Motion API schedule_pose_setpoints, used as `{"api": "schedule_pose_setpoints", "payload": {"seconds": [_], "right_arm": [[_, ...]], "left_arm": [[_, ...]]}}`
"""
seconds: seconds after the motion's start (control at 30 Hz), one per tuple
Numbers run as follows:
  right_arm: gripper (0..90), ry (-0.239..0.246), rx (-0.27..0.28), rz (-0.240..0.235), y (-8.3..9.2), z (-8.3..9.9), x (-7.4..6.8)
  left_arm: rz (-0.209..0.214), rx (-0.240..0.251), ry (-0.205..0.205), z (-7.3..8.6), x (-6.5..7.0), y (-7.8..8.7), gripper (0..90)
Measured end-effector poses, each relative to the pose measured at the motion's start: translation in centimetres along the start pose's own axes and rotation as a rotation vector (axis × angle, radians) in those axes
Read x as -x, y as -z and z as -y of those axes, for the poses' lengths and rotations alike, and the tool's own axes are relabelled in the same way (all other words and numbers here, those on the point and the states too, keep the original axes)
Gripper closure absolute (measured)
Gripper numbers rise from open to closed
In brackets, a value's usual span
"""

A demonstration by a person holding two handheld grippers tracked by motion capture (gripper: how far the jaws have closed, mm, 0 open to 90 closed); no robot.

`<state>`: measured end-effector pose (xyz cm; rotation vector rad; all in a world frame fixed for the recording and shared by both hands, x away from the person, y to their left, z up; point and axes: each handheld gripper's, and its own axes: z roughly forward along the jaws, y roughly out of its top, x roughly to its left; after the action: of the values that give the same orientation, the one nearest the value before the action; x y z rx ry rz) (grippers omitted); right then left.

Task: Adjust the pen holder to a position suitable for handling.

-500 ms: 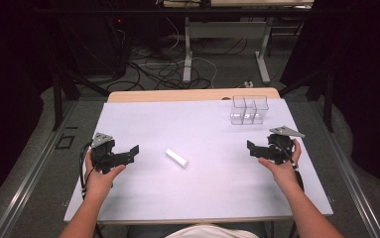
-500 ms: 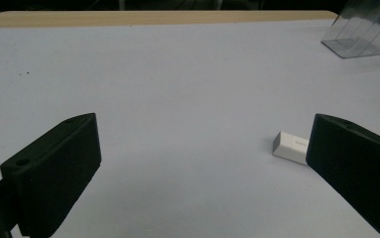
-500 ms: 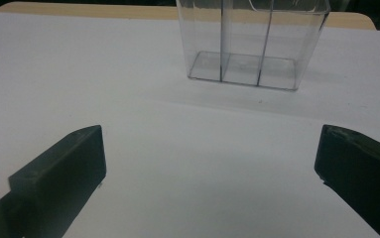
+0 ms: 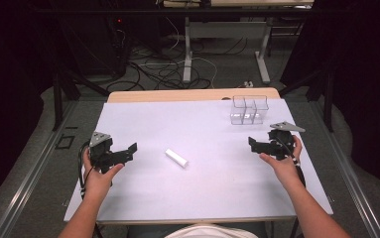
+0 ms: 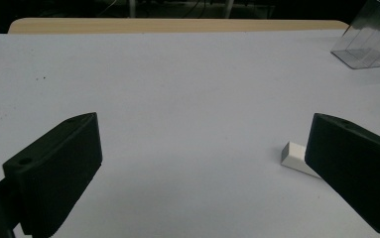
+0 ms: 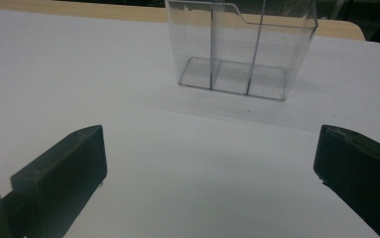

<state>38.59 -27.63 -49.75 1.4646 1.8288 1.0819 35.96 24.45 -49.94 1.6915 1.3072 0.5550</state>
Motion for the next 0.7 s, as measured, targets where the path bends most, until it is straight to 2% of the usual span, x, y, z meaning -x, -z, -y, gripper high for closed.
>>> {"api": "schedule_pose_setpoints", "payload": {"seconds": [0.13,0.37,0.47,0.7], "right_arm": [[2.9,-0.030,0.003,0.000,0.0,-1.2,0.4],[6.3,0.004,-0.008,0.001,-0.2,-3.8,1.1],[8.0,-0.005,-0.023,0.010,-0.4,-5.4,1.5],[14.2,-0.026,-0.049,0.020,-1.0,-7.6,2.1]], "left_arm": [[0.004,-0.010,-0.011,0.0,0.1,0.2,1.3],[-0.009,0.002,-0.021,0.1,0.2,0.3,1.3],[-0.018,-0.006,-0.017,0.2,0.0,0.2,1.3],[-0.020,-0.010,-0.006,0.3,-0.1,0.5,1.3]]}}
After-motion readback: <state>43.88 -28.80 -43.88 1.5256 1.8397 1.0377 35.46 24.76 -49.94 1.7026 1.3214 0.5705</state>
